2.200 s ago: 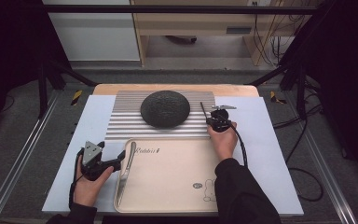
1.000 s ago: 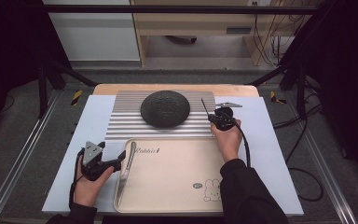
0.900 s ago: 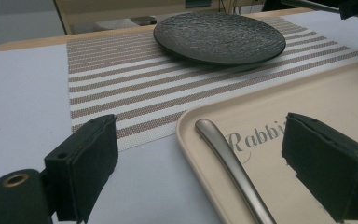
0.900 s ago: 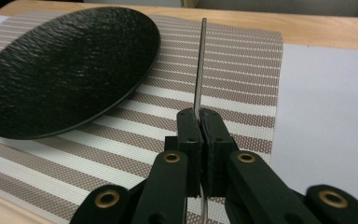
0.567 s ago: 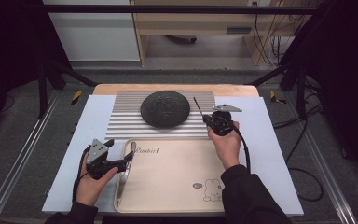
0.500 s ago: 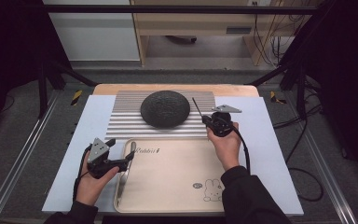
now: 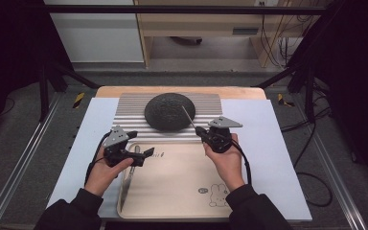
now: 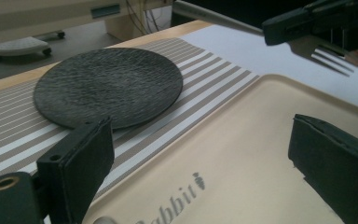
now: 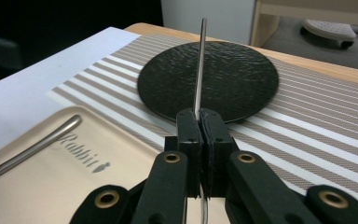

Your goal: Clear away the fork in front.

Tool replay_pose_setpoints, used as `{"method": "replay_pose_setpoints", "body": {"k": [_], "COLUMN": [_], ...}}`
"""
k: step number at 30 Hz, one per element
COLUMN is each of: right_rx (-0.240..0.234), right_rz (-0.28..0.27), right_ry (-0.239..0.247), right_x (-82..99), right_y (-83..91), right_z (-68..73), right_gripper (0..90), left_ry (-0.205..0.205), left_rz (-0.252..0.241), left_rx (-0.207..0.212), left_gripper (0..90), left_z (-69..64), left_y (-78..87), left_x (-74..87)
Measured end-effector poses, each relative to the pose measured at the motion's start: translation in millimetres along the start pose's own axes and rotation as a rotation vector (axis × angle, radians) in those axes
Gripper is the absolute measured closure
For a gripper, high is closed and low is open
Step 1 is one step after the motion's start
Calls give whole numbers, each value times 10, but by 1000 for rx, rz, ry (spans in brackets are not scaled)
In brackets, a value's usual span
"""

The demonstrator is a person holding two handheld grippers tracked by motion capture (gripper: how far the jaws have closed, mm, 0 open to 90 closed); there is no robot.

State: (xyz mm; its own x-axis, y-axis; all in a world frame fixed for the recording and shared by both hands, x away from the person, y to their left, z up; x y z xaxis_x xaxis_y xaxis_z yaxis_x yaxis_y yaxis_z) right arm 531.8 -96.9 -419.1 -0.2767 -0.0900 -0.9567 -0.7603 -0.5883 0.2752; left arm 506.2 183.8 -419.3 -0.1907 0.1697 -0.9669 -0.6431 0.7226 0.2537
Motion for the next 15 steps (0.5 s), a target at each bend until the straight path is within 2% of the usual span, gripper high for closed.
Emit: {"method": "replay_pose_setpoints", "body": {"k": [2,3,7,10,15], "right_rx": [-26,-26,-70,-87,-116], "right_rz": [-8,-8,-32,-39,-44], "right_ry": [9,9,22,29,43], "right_x": [17,17,-11,-27,-59], "right_y": [24,24,54,57,29], "right_z": [95,95,224,275,404], "right_gripper": [877,877,877,877,877], "left_ry": [-22,-28,-42,-67,-55], "left_rz": [12,16,20,26,17], "left_rx": [8,15,47,47,66], "left_gripper": [71,71,106,127,162], "left_z": [-6,-6,-6,2,14], "left_y": [-30,-41,-86,-121,-173], "left_x": [-40,-58,-118,-152,-208]}}
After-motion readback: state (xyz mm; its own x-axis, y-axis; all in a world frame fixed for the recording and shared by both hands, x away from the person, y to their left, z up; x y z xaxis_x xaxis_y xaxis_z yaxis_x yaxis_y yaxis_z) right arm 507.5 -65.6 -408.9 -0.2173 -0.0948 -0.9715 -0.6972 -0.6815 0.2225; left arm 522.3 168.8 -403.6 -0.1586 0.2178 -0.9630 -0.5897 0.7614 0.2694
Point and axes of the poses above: each handheld gripper's, and its own axes: y roughly backward along the jaws, x roughly out of its underside, z roughly to its left, the point moved 3 cm from there along -y, roughly forward along the jaws, and after that the axes turned 9 degrees about -z, right-handed, at the moved point
